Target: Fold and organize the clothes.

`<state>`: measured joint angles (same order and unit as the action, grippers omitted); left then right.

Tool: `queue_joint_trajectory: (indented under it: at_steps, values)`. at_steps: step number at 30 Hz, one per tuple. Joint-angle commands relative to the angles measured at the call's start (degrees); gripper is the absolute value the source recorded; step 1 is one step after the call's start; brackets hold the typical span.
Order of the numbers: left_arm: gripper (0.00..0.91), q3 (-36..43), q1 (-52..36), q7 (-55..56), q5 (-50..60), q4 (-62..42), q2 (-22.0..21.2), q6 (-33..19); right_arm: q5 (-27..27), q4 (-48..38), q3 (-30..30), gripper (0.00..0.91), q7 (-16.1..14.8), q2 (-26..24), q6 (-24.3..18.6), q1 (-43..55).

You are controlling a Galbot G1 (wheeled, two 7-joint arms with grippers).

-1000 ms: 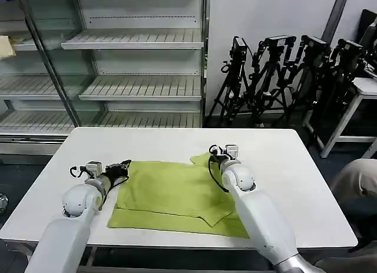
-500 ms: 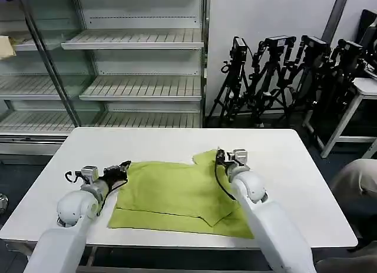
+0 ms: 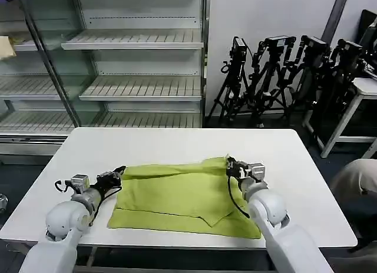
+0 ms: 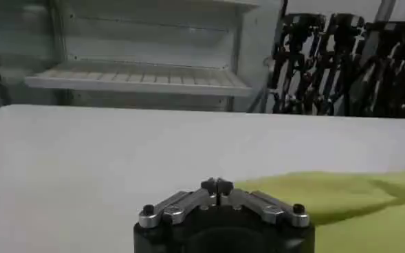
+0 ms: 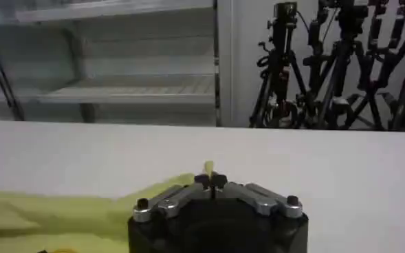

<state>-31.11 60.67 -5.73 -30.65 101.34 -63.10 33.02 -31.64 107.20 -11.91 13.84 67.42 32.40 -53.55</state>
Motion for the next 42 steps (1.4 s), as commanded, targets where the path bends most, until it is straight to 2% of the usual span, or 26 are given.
queue_joint_trajectory:
  at_steps: [1, 16, 28, 42]
  values:
    - [0.02, -1.5, 5.0, -0.2, -0.1, 4.3, 0.1, 0.0, 1.7, 9.2, -2.1, 0.0, -0.7, -1.4, -0.4, -10.4]
    - [0.02, -3.7, 11.9, -0.8, 0.7, 9.6, -0.5, -0.2, 6.5, 18.6, -4.3, 0.0, -0.5, -2.3, -0.4, -18.6]
    - [0.02, -4.9, 14.1, -1.3, 1.5, 10.2, -0.9, -0.5, 8.9, 21.8, -5.3, 0.0, -0.4, -2.6, -0.2, -23.3]
    - [0.02, -6.0, 15.2, -1.8, 1.5, 10.4, -1.1, 0.0, 10.4, 16.8, -5.0, 0.0, -1.0, -2.4, -0.7, -22.9]
